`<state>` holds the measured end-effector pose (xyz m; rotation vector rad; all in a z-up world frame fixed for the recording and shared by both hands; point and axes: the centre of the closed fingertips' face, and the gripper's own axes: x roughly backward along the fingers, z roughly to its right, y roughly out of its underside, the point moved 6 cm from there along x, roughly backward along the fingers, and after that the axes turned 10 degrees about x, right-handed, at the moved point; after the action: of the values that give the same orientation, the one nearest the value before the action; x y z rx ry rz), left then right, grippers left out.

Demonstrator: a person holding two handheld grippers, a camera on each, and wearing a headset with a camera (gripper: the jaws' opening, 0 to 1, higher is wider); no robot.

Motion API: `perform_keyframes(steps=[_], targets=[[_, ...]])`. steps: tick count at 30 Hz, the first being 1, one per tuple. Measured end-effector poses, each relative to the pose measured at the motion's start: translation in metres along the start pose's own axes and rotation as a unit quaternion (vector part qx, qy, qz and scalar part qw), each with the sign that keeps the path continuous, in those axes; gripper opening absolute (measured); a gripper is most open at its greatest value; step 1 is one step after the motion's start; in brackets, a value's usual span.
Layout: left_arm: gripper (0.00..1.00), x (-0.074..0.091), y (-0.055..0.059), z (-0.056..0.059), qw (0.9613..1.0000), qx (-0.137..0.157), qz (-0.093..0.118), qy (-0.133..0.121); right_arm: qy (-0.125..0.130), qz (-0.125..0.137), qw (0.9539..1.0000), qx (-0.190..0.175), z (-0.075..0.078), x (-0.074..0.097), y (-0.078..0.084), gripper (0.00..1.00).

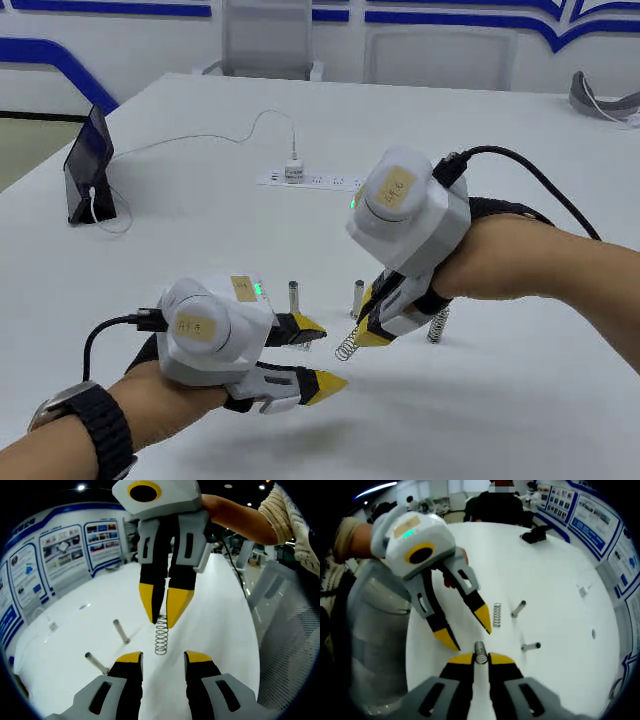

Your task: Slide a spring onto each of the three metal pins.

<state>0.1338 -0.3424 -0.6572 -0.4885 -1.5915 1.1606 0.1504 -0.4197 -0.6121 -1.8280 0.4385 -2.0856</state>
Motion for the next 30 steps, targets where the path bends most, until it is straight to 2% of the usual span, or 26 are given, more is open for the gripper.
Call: perform_keyframes(steps=[6, 18, 20, 26, 30], targets=[[0.28, -0.004, 0.002, 0.001, 1.0000, -0.004, -0.007, 0.003, -0.004, 0.004, 1.0000, 0.002, -0.005, 0.000, -0.004, 0.12], [0.15, -0.006, 0.002, 0.005, 0.9999, -0.007, -0.004, 0.006, -0.006, 0.011, 0.9999, 0.006, -0.011, 0.002, -0.009, 0.12], [0.12, -0.006, 0.002, 0.005, 1.0000, -0.002, -0.002, 0.007, -0.005, 0.013, 0.9999, 0.008, -0.012, 0.002, -0.010, 0.12], [0.11, -0.005, 0.002, 0.006, 0.9999, 0.010, 0.002, 0.009, 0.001, 0.026, 0.9995, 0.017, -0.013, 0.003, -0.013, 0.13], [0.11, -0.004, 0.000, 0.004, 0.9995, 0.026, 0.015, 0.009, 0.005, 0.033, 0.9993, 0.017, -0.014, 0.003, -0.013, 0.17]])
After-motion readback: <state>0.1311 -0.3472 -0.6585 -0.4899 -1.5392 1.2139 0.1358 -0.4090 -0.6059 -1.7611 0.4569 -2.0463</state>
